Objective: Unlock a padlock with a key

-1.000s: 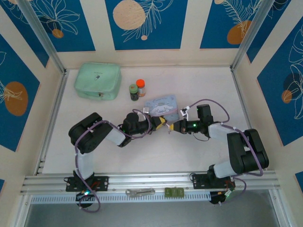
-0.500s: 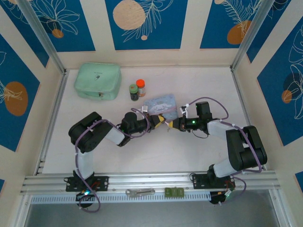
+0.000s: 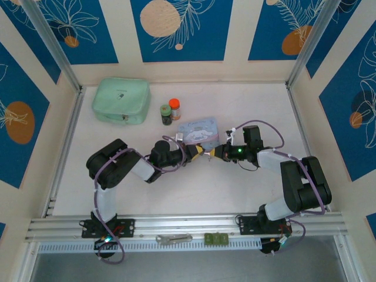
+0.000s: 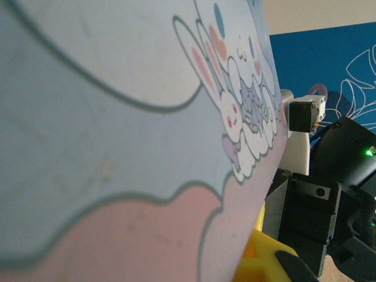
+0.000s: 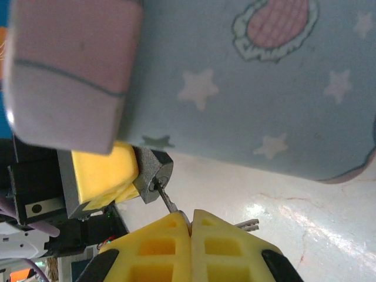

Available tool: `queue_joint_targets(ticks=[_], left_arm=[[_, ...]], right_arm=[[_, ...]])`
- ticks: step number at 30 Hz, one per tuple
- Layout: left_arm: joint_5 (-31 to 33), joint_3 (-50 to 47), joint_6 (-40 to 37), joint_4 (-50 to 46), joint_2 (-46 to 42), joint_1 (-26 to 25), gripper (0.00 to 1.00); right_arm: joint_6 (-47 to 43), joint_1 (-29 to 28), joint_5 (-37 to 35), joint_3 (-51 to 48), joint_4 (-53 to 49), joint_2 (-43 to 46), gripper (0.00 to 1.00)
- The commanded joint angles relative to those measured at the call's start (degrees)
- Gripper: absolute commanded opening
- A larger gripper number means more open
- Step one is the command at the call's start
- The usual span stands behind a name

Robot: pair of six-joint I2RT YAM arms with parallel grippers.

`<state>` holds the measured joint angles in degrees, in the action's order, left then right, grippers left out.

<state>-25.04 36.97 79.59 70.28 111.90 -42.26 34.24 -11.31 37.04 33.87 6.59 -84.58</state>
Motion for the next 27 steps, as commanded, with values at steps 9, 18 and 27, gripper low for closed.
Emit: queue_joint_targets(ticks=[9, 18, 27], left_arm=[[-10.21, 2.49, -1.80, 3.08, -0.63, -2.31, 0.00], [-9.81, 3.88, -1.63, 3.55, 0.02, -2.39, 0.00], [-0.55, 1.68, -1.55, 2.29, -0.78, -2.34, 0.00]], right_arm=[[2.32, -2.03, -7.46, 3.14, 3.77, -0.55, 0.00], [3.71, -3.26, -7.84, 3.15, 3.77, -1.13, 0.00], [8.73, -5.39, -14.83, -3.25, 2.40, 7.23, 0.00]])
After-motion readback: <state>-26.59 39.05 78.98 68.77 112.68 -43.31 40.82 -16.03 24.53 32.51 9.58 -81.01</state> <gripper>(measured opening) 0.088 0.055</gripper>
